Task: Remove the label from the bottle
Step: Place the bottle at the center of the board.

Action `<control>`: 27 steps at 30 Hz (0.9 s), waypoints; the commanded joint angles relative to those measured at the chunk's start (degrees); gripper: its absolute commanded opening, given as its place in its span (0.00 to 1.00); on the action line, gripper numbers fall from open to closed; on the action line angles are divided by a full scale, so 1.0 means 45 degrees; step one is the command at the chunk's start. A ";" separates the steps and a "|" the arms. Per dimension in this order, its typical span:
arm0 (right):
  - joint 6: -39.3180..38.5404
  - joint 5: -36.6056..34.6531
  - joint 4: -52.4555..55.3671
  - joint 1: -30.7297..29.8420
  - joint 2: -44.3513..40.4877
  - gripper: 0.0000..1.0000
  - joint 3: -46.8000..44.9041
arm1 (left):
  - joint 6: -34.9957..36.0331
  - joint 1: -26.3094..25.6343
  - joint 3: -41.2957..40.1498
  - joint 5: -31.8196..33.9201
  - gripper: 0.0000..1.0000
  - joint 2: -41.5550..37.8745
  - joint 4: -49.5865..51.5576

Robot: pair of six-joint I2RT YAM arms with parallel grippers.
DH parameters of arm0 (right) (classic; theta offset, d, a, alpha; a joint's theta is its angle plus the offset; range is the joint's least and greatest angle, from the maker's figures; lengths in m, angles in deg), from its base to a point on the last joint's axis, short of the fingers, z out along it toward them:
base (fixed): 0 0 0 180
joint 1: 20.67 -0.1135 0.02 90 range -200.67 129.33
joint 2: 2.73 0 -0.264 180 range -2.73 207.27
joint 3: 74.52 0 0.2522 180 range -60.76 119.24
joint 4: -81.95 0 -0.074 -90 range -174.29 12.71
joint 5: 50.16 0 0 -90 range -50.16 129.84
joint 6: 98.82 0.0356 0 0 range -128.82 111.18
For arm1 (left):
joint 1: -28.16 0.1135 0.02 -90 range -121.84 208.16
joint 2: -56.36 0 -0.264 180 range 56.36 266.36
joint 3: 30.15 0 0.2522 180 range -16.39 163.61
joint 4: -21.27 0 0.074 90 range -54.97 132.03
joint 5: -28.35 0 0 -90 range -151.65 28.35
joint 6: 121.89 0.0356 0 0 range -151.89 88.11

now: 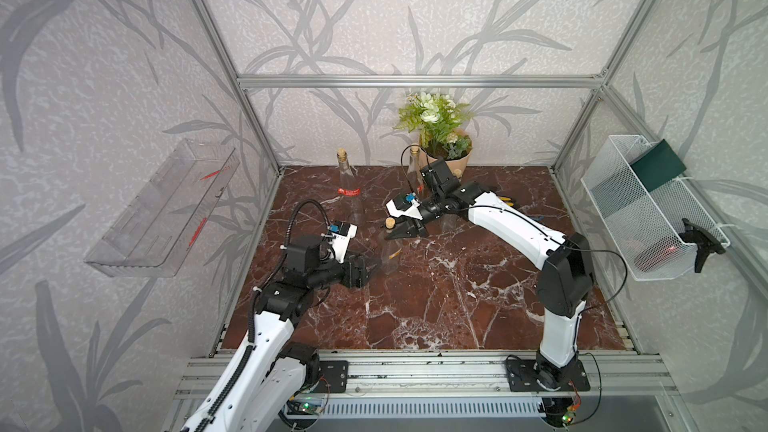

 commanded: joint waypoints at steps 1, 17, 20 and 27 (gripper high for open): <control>-0.1227 0.0117 0.1157 0.0027 0.0263 0.19 0.0448 | 0.0423 -0.0052 -0.0087 0.0114 0.83 -0.0078 -0.0164; -0.1232 0.0013 0.0880 -0.0067 0.0345 0.63 0.0261 | 0.0755 -0.0065 0.0454 -0.0046 0.82 0.1044 -0.0974; -0.0482 -0.0201 0.0247 -0.0047 0.0206 0.72 0.0074 | 0.0759 -0.0072 0.0620 -0.0053 0.82 0.1301 -0.1085; 0.0664 -0.0871 0.0175 0.0118 -0.0383 0.79 -0.0158 | 0.1077 -0.0089 0.0936 0.0046 0.82 0.1620 -0.1293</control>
